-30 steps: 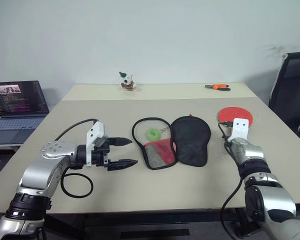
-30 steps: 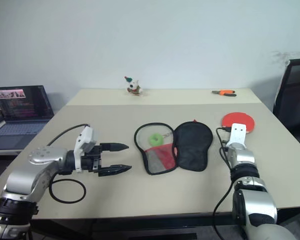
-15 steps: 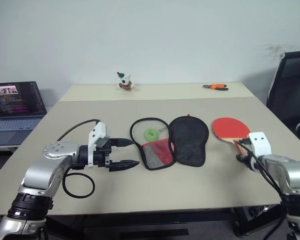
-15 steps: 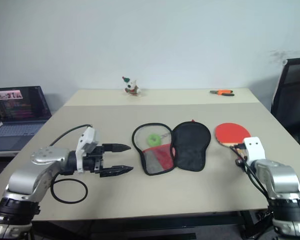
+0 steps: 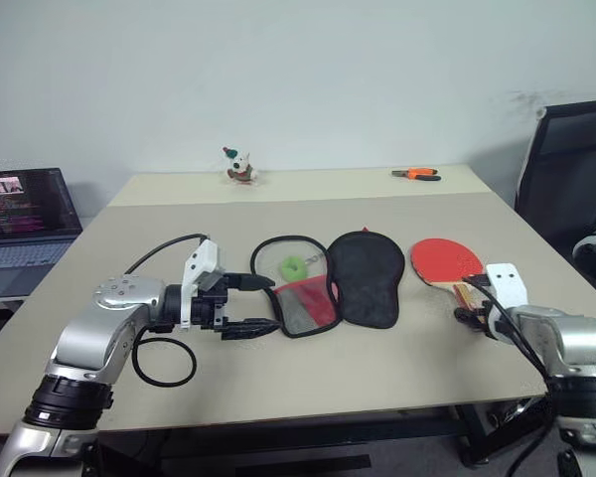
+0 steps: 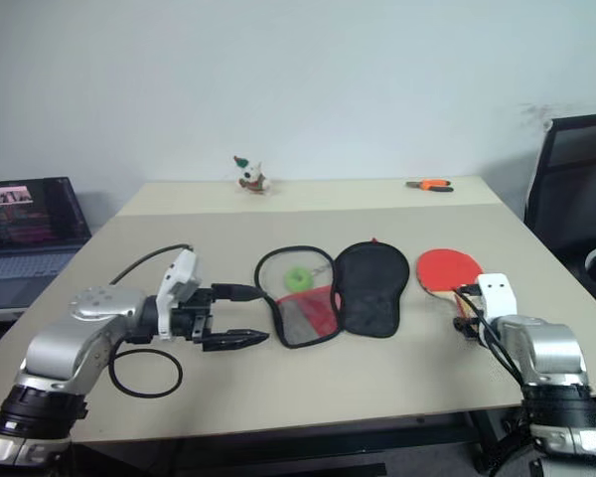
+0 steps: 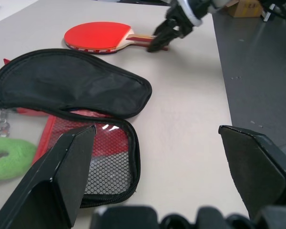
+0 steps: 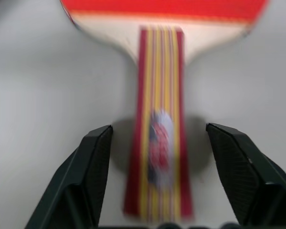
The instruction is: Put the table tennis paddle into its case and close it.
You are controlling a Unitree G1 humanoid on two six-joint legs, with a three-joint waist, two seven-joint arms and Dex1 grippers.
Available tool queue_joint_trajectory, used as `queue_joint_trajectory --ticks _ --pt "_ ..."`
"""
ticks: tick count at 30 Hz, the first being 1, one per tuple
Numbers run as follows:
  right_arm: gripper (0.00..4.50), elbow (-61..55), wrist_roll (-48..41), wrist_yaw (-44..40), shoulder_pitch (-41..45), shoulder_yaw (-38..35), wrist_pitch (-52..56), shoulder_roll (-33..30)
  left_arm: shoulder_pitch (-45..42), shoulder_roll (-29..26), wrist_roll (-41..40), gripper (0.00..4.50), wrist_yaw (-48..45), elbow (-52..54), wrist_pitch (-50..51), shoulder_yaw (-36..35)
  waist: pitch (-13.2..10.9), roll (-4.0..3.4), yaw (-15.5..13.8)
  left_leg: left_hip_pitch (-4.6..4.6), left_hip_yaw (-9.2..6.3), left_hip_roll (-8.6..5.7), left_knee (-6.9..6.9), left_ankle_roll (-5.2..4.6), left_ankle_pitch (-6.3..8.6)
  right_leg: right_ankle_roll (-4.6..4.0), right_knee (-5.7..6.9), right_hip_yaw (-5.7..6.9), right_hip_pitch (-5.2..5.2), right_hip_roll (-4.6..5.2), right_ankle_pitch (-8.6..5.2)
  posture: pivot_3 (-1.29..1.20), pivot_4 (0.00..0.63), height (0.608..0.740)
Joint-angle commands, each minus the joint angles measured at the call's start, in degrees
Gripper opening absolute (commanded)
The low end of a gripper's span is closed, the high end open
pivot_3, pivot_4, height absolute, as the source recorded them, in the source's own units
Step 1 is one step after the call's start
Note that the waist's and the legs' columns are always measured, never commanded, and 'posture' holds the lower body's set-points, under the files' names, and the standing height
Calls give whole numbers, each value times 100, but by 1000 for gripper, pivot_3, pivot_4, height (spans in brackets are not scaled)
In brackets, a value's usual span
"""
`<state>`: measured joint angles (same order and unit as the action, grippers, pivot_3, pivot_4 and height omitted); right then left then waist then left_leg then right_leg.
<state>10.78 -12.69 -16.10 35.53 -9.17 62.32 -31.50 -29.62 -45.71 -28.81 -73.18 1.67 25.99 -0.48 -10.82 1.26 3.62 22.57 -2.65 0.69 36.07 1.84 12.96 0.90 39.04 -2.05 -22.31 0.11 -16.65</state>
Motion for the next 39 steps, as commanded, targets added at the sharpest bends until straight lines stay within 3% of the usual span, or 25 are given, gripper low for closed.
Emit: queue_joint_trajectory --ticks 1,7,10,16,21,25,32,35,39 --pt "3407 711 165 -46 456 82 -611 1 -22 -78 -55 4500 15 171 -1 -150 0 0 -6 1 5 1 -1 0 0 1 -2 -6 -2 0 1 0 150 740" --pt "3407 1492 377 -148 752 259 -1052 -32 66 -130 -73 4500 64 237 18 -222 0 0 -27 15 19 0 -2 0 1 -19 -8 -19 -13 5 18 0 150 740" --pt "2863 1612 359 -14 765 143 -999 28 154 -182 -94 4500 88 296 37 -285 0 0 -28 11 24 1 0 0 1 -15 -5 -24 -13 5 21 0 150 740" --pt "1108 1523 321 218 763 -54 -1092 89 285 -241 -138 4500 150 382 81 -380 0 1 -43 7 27 -2 5 0 0 15 -6 -28 -8 7 13 0 150 740" --pt "1106 1147 94 444 998 -486 -803 84 370 -269 -159 4500 199 428 122 -472 -2 -2 -53 11 28 -3 4 0 1 10 -8 -29 -10 9 18 0 150 740" --pt "1106 224 -315 669 1348 -951 28 274 472 -295 -174 4500 214 474 133 -554 -4 -7 -63 43 33 -1 3 0 0 -8 1 -35 -54 8 28 0 150 740" --pt "1106 -1734 -668 1380 1403 -1058 1486 1856 378 -225 -86 4500 157 279 -13 -461 -4 -8 9 63 27 20 -6 1 0 -17 24 -47 -100 8 32 0 150 740" --pt "1106 -2169 -564 1730 1226 -930 1644 2660 323 -183 -53 4500 105 175 -97 -427 -4 -8 -36 66 24 22 -5 1 0 -22 30 -34 -100 5 29 0 150 740" --pt "1106 -2259 -413 1971 1028 -679 1476 3201 297 -169 -26 4500 58 100 -165 -406 -5 -9 -87 76 24 1 2 1 0 -21 33 -36 -105 8 29 0 150 740"
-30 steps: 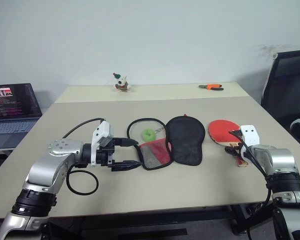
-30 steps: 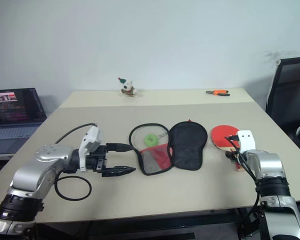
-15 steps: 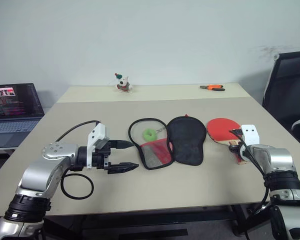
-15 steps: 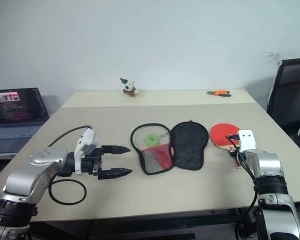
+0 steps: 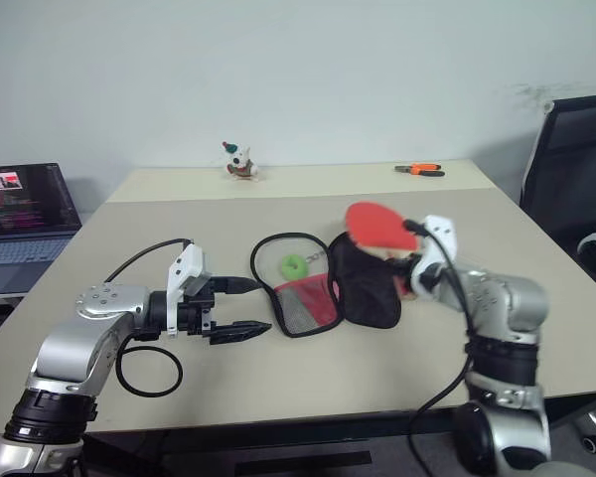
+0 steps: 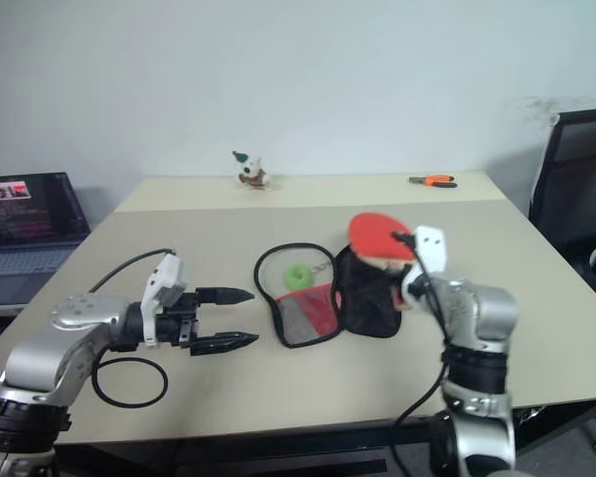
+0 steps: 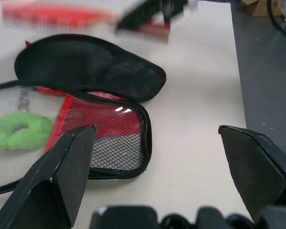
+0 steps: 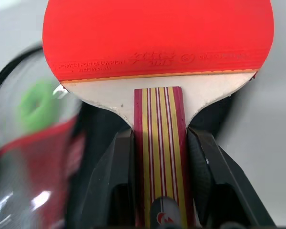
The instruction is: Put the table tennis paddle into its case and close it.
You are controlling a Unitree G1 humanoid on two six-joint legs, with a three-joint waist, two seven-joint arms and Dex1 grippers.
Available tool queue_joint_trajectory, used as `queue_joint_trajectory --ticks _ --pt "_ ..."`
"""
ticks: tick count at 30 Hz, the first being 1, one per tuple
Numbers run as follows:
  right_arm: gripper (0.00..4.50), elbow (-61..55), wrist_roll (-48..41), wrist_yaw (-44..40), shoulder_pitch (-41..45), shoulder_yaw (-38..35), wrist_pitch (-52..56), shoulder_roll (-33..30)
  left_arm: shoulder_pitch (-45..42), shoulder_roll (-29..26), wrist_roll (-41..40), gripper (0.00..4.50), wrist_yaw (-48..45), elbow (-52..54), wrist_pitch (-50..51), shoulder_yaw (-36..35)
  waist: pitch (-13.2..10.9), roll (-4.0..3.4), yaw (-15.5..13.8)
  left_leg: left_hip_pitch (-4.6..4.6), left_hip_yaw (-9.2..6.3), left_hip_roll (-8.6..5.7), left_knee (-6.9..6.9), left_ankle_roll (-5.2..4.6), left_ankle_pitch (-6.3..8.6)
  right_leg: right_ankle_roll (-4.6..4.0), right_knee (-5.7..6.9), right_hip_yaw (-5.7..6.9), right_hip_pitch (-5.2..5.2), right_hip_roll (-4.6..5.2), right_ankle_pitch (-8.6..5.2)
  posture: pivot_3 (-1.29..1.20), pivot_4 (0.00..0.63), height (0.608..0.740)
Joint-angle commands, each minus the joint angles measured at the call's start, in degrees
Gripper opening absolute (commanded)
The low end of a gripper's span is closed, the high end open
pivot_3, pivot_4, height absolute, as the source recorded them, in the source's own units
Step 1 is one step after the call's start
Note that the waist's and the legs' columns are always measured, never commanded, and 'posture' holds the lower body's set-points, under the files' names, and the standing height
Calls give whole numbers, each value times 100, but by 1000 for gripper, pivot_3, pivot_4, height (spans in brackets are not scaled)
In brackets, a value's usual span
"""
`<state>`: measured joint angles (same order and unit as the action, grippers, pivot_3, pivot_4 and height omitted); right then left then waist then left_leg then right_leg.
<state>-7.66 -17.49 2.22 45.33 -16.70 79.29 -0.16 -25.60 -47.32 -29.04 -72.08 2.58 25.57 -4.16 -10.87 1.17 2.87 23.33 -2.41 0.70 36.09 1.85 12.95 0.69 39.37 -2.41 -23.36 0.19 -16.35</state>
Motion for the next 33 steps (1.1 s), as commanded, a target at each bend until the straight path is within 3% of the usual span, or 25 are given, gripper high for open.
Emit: queue_joint_trajectory --ticks 1,20,29,33 --pt "1106 -390 99 160 11 123 -287 118 -108 -14 -4 4500 -61 0 -133 -43 0 1 -26 6 -1 -2 5 0 0 5 -3 0 -2 4 3 0 150 740" --pt "1106 1231 639 372 -90 494 -1978 163 -75 -62 -26 4500 73 136 -60 -89 1 1 38 13 4 3 2 0 0 14 -27 1 -5 1 15 0 150 740" --pt "1106 1236 746 326 -210 687 -1889 56 -60 -52 -65 4500 163 262 60 -93 1 1 37 13 2 2 2 0 0 14 -26 1 -5 1 15 0 150 740" --pt "2335 1093 698 356 -271 701 -1865 140 -83 -28 -71 4500 206 291 102 -75 1 1 36 13 2 2 2 0 0 13 -26 1 -5 1 15 0 150 740"
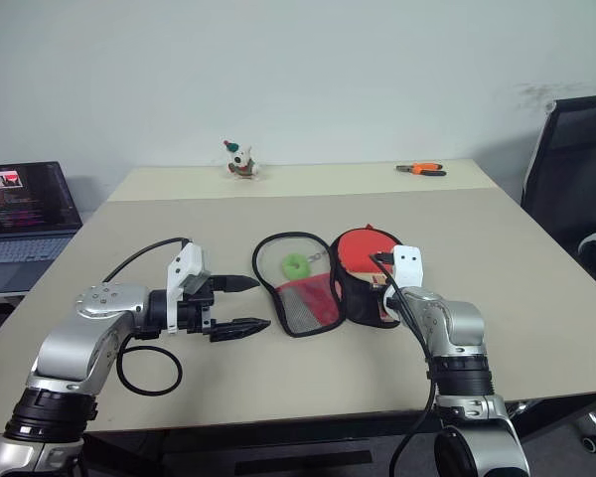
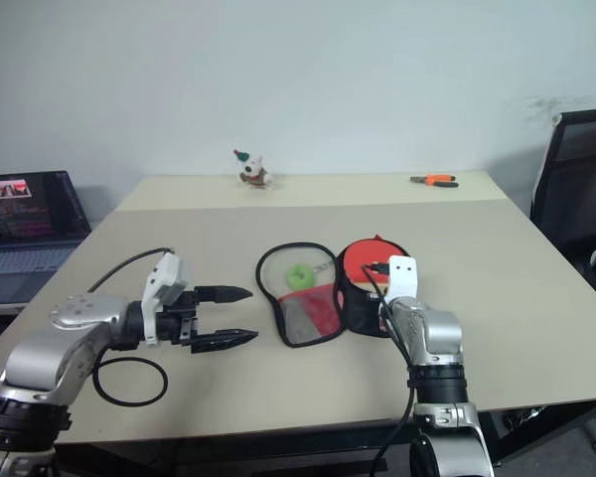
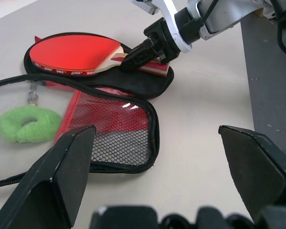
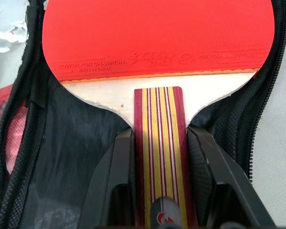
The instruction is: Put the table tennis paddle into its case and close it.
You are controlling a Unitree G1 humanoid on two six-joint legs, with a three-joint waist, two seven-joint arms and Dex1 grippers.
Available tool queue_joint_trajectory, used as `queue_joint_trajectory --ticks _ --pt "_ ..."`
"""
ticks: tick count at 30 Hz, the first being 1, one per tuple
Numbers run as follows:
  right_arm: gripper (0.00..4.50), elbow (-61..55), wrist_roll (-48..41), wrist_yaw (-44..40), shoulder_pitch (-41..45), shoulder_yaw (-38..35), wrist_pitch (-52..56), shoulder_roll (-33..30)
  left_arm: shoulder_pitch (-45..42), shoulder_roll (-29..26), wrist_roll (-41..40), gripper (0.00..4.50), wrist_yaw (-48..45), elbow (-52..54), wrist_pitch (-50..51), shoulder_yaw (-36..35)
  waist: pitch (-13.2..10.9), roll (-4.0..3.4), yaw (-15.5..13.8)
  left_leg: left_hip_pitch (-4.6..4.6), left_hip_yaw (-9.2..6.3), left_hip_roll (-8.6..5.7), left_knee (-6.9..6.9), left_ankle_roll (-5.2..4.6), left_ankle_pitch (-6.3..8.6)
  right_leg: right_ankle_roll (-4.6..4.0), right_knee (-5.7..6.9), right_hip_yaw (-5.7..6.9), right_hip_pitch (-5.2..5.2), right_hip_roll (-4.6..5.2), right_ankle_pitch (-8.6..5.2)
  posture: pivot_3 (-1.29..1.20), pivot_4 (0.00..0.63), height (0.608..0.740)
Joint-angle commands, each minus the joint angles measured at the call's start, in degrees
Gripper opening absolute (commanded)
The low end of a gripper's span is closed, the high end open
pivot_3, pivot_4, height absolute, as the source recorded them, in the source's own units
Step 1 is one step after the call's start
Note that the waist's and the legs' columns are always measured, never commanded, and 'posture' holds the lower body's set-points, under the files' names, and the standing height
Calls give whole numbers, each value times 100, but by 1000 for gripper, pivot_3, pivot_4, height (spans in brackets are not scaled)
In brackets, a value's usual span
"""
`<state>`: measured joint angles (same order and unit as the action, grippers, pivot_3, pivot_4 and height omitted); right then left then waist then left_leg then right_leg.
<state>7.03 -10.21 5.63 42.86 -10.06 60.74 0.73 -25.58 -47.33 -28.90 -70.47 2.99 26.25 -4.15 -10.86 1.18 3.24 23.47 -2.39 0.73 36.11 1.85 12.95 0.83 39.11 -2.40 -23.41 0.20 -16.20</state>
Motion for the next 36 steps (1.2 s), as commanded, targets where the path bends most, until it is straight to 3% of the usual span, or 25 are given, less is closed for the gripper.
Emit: queue_joint_trajectory --ticks 1,6,9,12,15,18,23,29,36 --pt "2685 -431 -32 8 -38 63 2 61 -86 -24 -84 4500 53 255 43 -73 0 0 0 0 0 0 0 0 0 0 0 0 0 0 0 0 150 740" --pt "4436 -1282 -94 -294 -193 434 420 -161 -111 49 -5 4500 264 232 80 -75 0 0 -1 0 -10 -1 2 0 0 0 1 0 0 0 0 0 150 740" --pt "4474 -2188 -543 -1058 -329 616 880 -716 -161 117 218 4500 600 46 -4 -83 0 1 -5 0 -17 -2 2 0 0 1 1 0 0 0 0 0 150 740" --pt "4474 -2954 -1156 -2256 -481 764 931 -1727 -248 184 590 4500 961 -339 -222 -44 0 0 -27 1 -21 -4 3 0 0 1 1 4 1 0 0 0 150 740" --pt "4474 -3092 -1875 -2918 -473 267 1265 -2177 -384 262 851 4500 1142 -726 -392 52 2 4 -39 0 -28 -4 6 -1 0 2 -5 12 8 0 -1 0 150 740" --pt "4500 -3181 -2452 -3521 -317 -71 1402 -2628 -647 403 1158 3918 1340 -1294 -533 198 2 3 -38 -4 -28 -2 7 -1 0 1 0 11 12 -4 0 0 150 740" --pt "4500 -3240 -2951 -4088 -281 -83 1343 -3291 -1202 710 1801 2060 1619 -2538 -946 577 3 6 -49 -4 -25 -6 11 -1 0 1 1 17 14 -3 0 0 150 740" --pt "4500 -3245 -3121 -4189 -339 -21 1225 -3561 -1770 1100 2304 15 1806 -3757 -1369 884 4 7 -62 5 -20 -6 17 -2 0 0 -1 17 14 -2 1 0 150 740" --pt "4500 -3257 -3084 -4225 -508 132 1006 -3709 -2612 1748 2697 15 2142 -5478 -2062 976 4 7 -125 32 -33 -9 57 -3 2 2 4 39 13 -2 2 0 150 740"
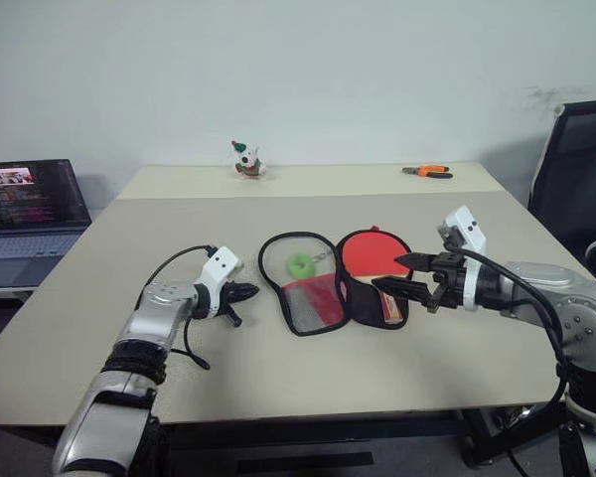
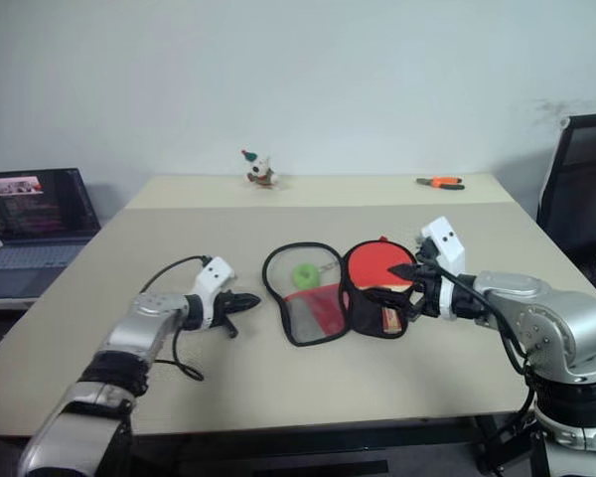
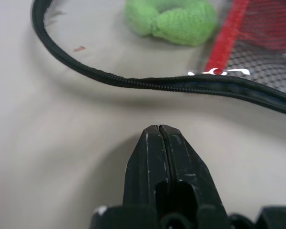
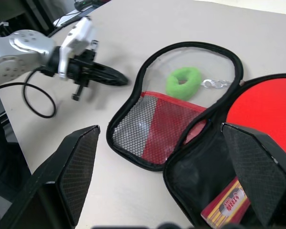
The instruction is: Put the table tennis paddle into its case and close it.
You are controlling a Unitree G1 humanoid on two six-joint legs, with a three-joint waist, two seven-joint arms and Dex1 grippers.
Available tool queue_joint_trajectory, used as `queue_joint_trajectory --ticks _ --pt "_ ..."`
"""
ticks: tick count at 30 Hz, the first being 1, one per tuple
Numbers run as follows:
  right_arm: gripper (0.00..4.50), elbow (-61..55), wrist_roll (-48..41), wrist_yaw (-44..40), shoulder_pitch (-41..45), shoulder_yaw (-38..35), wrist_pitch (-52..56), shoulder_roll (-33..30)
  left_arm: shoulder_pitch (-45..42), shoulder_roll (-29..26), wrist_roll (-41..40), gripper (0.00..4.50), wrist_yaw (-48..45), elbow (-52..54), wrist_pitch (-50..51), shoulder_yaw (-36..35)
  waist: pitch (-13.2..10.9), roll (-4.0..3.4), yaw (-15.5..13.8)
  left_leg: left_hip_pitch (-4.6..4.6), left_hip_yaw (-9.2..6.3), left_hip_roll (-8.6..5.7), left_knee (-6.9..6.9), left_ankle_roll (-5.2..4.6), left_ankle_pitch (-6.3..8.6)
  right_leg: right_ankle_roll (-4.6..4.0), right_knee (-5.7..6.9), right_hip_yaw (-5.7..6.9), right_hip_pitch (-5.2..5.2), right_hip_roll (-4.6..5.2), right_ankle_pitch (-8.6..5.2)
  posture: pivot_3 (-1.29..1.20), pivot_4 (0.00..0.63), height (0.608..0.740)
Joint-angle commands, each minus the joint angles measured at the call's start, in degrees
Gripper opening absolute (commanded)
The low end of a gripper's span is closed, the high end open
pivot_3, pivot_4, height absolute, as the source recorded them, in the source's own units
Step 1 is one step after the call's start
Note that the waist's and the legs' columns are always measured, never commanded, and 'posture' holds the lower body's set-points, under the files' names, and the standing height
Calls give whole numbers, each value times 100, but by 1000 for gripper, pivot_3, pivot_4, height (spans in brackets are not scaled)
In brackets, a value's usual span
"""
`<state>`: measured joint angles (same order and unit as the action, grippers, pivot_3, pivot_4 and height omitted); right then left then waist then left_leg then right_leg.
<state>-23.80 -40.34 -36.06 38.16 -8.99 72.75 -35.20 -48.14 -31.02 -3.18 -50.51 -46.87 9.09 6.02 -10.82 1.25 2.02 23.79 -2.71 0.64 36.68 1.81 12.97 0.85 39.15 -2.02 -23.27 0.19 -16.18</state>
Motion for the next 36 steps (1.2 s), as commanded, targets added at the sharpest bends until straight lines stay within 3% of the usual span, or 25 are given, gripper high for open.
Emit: queue_joint_trajectory --ticks 1,7,22,30,36 --pt "4500 -170 -62 -68 -59 48 -228 -142 -482 206 151 15 201 -707 -432 -59 0 0 -11 4 -1 0 4 -1 1 1 -1 1 0 0 1 0 150 740" --pt "4500 -126 -81 -10 -98 77 -308 -168 -1115 763 368 15 429 -1720 -862 -23 0 1 -32 12 -4 -9 25 -4 2 12 3 5 1 2 7 0 150 740" --pt "4500 -13 -133 451 -264 -517 -36 -695 -3461 2588 361 15 673 -2588 -1463 -389 -5 10 -82 29 -6 -28 28 -7 4 21 -12 21 -1 7 10 0 150 740" --pt "4500 400 63 825 -194 -409 -63 -663 -3189 2334 343 15 242 -2498 -1624 -520 -4 7 105 -3 25 -35 19 -9 5 20 11 -12 -2 -10 9 0 150 740" --pt "4500 1515 568 1077 75 -115 -465 -295 -2357 1598 -64 15 -1285 -1713 -1514 -694 -4 6 111 -5 39 -8 25 -7 4 19 29 -22 -10 -9 9 0 150 740"
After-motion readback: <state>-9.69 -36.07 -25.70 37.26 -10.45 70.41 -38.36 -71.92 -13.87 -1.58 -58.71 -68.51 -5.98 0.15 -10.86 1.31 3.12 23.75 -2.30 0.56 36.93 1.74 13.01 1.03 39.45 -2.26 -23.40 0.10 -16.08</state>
